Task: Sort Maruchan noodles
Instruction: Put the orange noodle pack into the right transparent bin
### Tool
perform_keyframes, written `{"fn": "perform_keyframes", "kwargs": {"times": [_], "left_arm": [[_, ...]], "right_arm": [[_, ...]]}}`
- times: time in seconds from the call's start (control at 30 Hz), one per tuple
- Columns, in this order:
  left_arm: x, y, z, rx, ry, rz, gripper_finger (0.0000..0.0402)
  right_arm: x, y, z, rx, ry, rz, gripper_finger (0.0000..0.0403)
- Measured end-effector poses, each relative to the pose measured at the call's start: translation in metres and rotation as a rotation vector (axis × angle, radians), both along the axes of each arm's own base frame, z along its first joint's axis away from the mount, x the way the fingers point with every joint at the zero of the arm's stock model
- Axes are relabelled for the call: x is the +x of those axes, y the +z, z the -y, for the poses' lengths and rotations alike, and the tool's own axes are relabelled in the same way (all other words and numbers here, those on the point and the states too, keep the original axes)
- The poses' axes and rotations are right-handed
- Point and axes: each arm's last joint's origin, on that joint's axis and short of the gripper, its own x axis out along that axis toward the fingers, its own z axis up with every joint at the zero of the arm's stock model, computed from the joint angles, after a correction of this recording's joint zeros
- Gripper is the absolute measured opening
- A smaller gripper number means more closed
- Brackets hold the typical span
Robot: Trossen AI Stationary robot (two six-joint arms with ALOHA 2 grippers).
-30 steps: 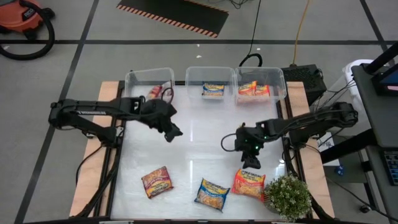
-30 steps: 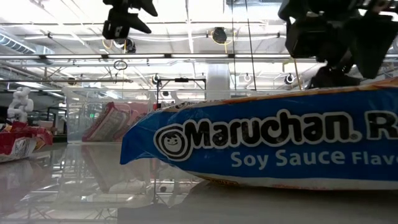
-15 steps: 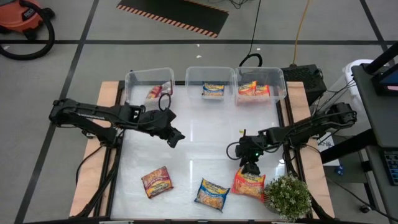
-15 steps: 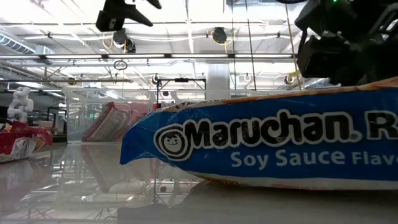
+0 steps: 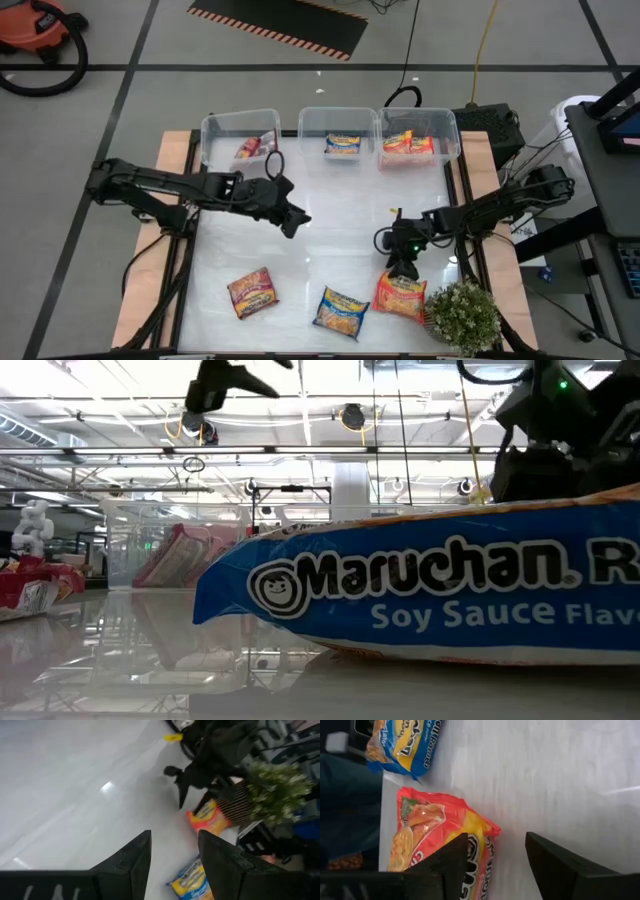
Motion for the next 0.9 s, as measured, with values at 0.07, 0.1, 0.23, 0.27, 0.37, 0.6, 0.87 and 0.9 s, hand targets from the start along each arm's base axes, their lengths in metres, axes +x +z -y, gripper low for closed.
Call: {"fn": "perform_keyframes", "kwargs": {"times": [0.07, 0.1, 0.23, 0.27, 0.37, 0.6, 0.87, 0.9], "left_arm": [[0.0, -0.004, 0.0, 0.012, -0.007, -0.03, 0.0168], [0.002, -0.005, 0.0, 0.015, -0.01, -0.027, 0.0168], [0.005, -0.011, 0.001, 0.023, -0.016, -0.057, 0.0168], [0.008, -0.012, 0.002, 0.024, -0.018, -0.05, 0.0168], [0.009, -0.015, 0.003, 0.028, -0.023, -0.064, 0.0168], [0.009, -0.014, 0.005, 0.025, -0.028, -0.056, 0.0168], [0.011, -0.017, 0.011, 0.01, -0.012, -0.059, 0.0168], [0.011, -0.018, 0.011, 0.015, -0.003, -0.065, 0.0168]], "right_arm": [[-0.003, -0.004, 0.001, 0.019, -0.019, 0.008, 0.0179], [-0.005, -0.006, 0.001, 0.03, -0.028, 0.008, 0.0171], [-0.011, -0.011, 0.002, 0.057, -0.06, -0.014, 0.0135], [-0.012, -0.012, 0.002, 0.063, -0.066, -0.011, 0.0126], [-0.012, -0.012, 0.002, 0.084, -0.086, 0.002, 0.0096], [-0.009, -0.009, 0.002, 0.121, -0.132, 0.022, 0.0007], [0.004, 0.0, 0.015, 0.136, -0.397, 0.113, 0.0002], [0.006, 0.001, 0.018, 0.131, -0.437, 0.127, 0.0001]]}}
